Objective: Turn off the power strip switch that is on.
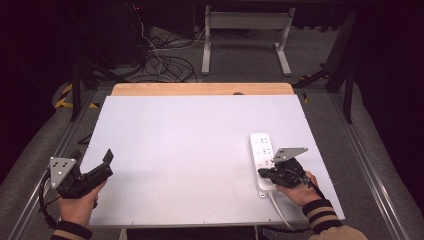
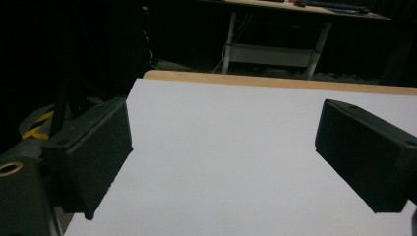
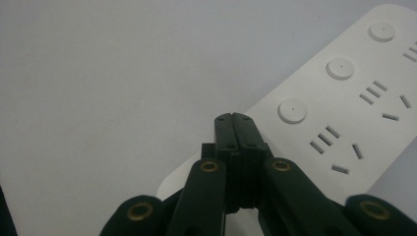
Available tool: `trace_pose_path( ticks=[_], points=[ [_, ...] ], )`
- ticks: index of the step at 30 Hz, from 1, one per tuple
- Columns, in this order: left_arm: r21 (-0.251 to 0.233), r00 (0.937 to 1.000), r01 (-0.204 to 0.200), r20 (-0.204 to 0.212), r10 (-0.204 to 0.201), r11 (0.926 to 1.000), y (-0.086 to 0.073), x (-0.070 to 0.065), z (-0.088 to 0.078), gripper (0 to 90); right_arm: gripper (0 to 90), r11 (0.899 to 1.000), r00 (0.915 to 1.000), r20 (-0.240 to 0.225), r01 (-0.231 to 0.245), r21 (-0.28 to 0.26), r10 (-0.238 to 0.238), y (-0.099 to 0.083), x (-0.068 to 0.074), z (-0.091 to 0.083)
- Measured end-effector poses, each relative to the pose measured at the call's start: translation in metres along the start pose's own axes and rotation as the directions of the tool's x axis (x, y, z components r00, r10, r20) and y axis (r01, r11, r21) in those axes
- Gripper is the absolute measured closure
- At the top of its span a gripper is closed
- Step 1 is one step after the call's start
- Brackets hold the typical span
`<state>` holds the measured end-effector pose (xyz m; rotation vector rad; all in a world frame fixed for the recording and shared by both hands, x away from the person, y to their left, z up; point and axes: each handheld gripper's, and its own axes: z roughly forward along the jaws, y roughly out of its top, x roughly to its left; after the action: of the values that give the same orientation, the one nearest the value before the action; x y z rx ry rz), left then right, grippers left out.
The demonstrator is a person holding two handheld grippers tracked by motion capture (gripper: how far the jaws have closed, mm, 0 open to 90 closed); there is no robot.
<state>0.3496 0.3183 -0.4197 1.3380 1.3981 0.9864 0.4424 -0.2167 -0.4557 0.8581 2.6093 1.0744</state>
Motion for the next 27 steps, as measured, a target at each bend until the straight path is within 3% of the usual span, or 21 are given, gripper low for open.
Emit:
trace_pose_path(
  ticks=[20,23,24,27],
  points=[
    [-0.003,1.0,-0.001,0.0,0.001,1.0,0.0004,0.0002,0.0002,7.5,90.0,1.0,0.9997,-0.017,-0.019,-0.013,0.019,-0.0023,-0.0027,-0.0026],
    [-0.003,1.0,-0.003,0.0,0.003,1.0,0.0008,0.0004,0.0004,7.5,90.0,1.0,0.9999,-0.008,-0.012,-0.014,0.012,-0.0023,-0.0016,-0.0036],
    [-0.003,1.0,-0.004,0.001,0.004,1.0,0.0009,0.0003,0.0003,7.5,90.0,1.0,0.9997,0.022,0.007,-0.023,-0.006,-0.0024,-0.0005,-0.0053],
    [-0.005,1.0,-0.002,0.001,0.002,1.0,0.0012,0.0003,0.0005,7.5,90.0,0.997,0.9989,0.043,0.02,-0.078,-0.017,-0.0019,0.0003,-0.011]
  ],
)
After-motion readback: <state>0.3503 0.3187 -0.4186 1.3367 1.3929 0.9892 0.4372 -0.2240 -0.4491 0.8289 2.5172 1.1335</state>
